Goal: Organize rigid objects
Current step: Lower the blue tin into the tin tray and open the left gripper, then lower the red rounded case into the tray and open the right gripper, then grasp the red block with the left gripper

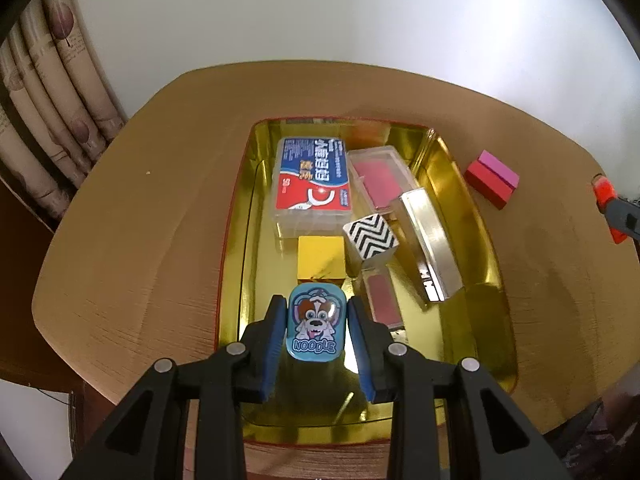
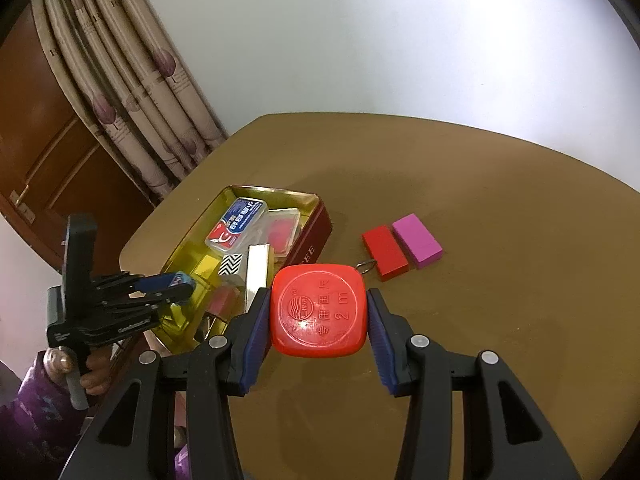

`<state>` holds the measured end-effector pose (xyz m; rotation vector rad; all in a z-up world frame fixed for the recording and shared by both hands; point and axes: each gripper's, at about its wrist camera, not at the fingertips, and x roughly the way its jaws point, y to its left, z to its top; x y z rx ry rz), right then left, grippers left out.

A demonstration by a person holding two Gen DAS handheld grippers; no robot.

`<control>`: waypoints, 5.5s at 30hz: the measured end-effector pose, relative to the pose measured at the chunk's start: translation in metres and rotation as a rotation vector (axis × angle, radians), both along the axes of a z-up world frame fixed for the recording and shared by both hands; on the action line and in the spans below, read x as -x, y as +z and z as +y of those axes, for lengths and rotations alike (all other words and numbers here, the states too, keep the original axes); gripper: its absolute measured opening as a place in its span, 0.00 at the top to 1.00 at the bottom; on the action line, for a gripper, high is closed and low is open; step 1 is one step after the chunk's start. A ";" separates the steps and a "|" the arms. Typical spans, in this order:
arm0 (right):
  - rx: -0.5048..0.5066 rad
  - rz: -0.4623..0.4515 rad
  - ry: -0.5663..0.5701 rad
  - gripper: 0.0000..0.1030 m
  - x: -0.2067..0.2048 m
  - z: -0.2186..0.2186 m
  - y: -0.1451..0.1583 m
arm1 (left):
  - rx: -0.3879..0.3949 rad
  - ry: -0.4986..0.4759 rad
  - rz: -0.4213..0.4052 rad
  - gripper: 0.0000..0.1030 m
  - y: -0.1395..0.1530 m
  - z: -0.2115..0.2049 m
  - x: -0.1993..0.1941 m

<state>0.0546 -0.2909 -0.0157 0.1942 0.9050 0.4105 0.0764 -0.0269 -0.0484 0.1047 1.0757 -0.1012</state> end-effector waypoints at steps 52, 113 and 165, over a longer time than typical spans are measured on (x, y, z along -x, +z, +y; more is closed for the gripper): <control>0.121 0.175 0.103 0.58 -0.063 0.150 -0.060 | 0.023 0.248 -0.143 0.69 0.028 0.021 0.062; 0.070 -0.036 -0.400 0.49 0.034 -0.157 -0.108 | 0.198 -0.014 0.156 0.69 0.006 -0.223 -0.090; -0.033 -0.020 -0.392 0.38 0.044 -0.178 -0.104 | 0.167 0.179 0.222 0.86 -0.065 -0.206 -0.131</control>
